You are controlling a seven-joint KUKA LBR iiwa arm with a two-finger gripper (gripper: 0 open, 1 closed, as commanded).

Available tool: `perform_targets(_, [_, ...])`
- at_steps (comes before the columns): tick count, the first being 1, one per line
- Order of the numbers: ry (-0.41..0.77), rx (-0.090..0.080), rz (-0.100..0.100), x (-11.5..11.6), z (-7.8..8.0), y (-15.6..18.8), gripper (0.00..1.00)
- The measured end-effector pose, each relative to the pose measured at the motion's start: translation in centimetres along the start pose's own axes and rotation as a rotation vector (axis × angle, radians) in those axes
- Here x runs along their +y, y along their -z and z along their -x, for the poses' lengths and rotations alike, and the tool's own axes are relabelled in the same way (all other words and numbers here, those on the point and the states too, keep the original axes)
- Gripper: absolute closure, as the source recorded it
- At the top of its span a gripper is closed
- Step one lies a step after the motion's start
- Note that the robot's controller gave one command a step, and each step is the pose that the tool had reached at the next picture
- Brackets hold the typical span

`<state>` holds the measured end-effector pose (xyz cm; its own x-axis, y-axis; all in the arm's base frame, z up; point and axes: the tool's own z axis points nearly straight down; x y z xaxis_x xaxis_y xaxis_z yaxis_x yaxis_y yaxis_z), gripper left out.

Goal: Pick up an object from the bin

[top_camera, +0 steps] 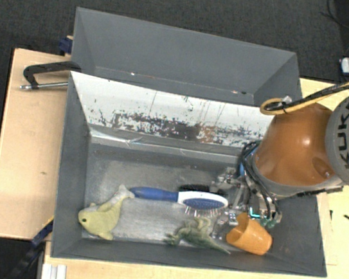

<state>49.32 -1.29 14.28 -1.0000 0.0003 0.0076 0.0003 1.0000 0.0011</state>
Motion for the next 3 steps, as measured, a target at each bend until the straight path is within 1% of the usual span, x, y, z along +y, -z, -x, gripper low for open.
perform_targets(1, [0.007, -0.005, -0.002, 1.2, 2.6, -5.1, 0.0])
perform_targets(2, [0.009, 0.007, -0.002, 1.2, 2.4, -5.3, 1.0])
perform_targets(3, [0.045, -0.02, -0.001, 2.3, 1.8, 7.8, 1.0])
